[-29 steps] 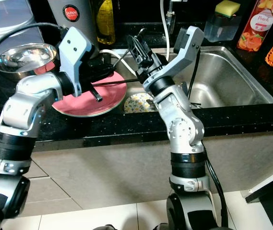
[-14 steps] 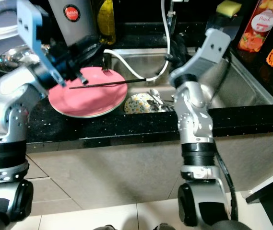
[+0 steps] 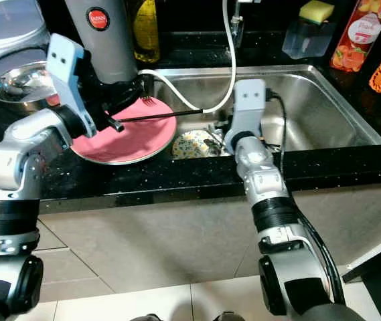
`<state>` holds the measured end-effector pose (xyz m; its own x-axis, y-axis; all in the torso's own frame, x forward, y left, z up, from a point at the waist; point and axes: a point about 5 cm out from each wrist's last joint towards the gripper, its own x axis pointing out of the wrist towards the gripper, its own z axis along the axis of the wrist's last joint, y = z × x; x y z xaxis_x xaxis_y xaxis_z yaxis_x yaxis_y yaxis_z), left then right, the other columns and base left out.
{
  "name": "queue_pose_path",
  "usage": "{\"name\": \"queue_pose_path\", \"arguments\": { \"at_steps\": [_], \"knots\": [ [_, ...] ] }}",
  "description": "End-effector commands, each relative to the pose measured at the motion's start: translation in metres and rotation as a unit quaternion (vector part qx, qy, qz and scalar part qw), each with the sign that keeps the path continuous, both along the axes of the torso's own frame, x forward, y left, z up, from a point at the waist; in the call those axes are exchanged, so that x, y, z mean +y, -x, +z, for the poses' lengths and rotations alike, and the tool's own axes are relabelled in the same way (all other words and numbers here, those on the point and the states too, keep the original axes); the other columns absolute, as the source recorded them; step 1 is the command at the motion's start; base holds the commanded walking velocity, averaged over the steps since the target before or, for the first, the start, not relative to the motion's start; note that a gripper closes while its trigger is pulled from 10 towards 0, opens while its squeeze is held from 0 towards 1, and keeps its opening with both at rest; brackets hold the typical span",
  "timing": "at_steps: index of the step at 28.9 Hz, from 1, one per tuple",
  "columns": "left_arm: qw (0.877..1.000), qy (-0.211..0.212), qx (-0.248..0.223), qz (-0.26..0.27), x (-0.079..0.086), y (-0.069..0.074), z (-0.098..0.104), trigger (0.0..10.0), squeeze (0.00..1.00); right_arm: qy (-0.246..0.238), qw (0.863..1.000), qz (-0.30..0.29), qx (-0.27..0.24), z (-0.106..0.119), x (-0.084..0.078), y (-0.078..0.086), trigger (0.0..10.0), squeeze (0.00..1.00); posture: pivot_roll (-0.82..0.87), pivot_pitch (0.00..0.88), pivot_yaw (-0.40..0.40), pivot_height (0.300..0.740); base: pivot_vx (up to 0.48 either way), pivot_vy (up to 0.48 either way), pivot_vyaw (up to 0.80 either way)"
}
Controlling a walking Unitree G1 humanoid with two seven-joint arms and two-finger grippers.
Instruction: Kitchen organization
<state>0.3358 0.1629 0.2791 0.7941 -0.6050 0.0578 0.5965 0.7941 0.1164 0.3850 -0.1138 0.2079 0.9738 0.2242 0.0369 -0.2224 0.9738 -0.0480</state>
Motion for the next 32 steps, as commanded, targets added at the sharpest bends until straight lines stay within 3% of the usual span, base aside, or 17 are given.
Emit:
{"name": "queue_pose_path", "arguments": {
  "at_steps": [1,7,8,9,14,15,19,22,26,27,28,29,32],
  "knots": [
    [1.0,-0.009,0.006,0.006,0.002,0.0,-0.002,10.0,0.0,0.01,1.0,0.005,-0.001,0.0,-0.002,0.001,10.0,1.0,0.1,0.028,-0.022,0.74,0.0,0.0,0.0],
    [1.0,-0.016,0.008,0.025,0.005,-0.002,-0.004,10.0,0.0,-0.058,0.995,0.046,-0.062,0.023,0.004,0.007,10.0,1.0,0.1,0.024,-0.024,0.74,0.0,0.0,0.0],
    [0.998,-0.033,0.012,0.06,0.011,-0.006,-0.007,10.0,0.0,-0.074,0.991,0.039,-0.1,0.035,-0.002,0.01,10.0,0.67,0.1,0.024,-0.024,0.74,0.0,0.0,0.0],
    [0.996,-0.046,0.013,0.077,0.016,-0.008,-0.008,10.0,0.0,-0.082,0.989,0.038,-0.119,0.042,-0.005,0.012,10.0,0.0,0.1,0.022,-0.024,0.74,0.0,0.0,0.0],
    [0.994,-0.068,0.018,0.082,0.025,-0.01,-0.011,10.0,0.0,-0.096,0.983,0.038,-0.15,0.053,-0.012,0.017,10.0,0.0,0.1,0.023,-0.025,0.74,0.0,0.0,0.0],
    [0.992,-0.094,0.037,0.071,0.036,-0.014,-0.018,10.0,0.0,-0.111,0.978,0.044,-0.171,0.062,-0.016,0.023,10.0,0.0,0.1,0.028,-0.024,0.74,0.0,0.0,0.0],
    [0.987,-0.127,0.072,0.069,0.058,-0.023,-0.028,10.0,0.0,-0.126,0.971,0.06,-0.194,0.072,-0.018,0.031,10.0,0.0,0.09,0.04,-0.024,0.74,0.0,0.0,0.0],
    [0.987,-0.127,0.083,0.055,0.063,-0.026,-0.028,10.0,0.0,-0.127,0.97,0.064,-0.199,0.074,-0.017,0.034,10.0,0.0,0.09,0.04,-0.024,0.74,0.0,0.0,0.0],
    [0.984,-0.142,0.089,0.061,0.068,-0.042,-0.025,10.0,0.0,-0.133,0.966,0.074,-0.21,0.079,-0.013,0.039,10.0,0.0,0.06,0.067,-0.016,0.74,0.0,0.0,0.0],
    [0.983,-0.148,0.087,0.063,0.068,-0.045,-0.024,10.0,0.16,-0.133,0.965,0.075,-0.212,0.08,-0.013,0.041,10.0,0.0,0.06,0.07,-0.013,0.74,0.0,0.0,0.0],
    [0.983,-0.148,0.087,0.063,0.068,-0.045,-0.024,10.0,0.16,-0.133,0.965,0.075,-0.212,0.08,-0.013,0.041,10.0,0.0,0.06,0.07,-0.013,0.74,0.0,0.0,0.0],
    [0.983,-0.153,0.083,0.065,0.068,-0.047,-0.024,10.0,1.0,-0.134,0.965,0.076,-0.213,0.081,-0.012,0.042,10.0,0.0,0.06,0.07,-0.013,0.74,0.0,0.0,0.0],
    [0.981,-0.163,0.076,0.075,0.068,-0.051,-0.022,10.0,1.0,-0.134,0.964,0.077,-0.215,0.082,-0.012,0.044,10.0,0.0,0.03,0.079,-0.003,0.74,0.0,0.0,0.0]
  ]
}}
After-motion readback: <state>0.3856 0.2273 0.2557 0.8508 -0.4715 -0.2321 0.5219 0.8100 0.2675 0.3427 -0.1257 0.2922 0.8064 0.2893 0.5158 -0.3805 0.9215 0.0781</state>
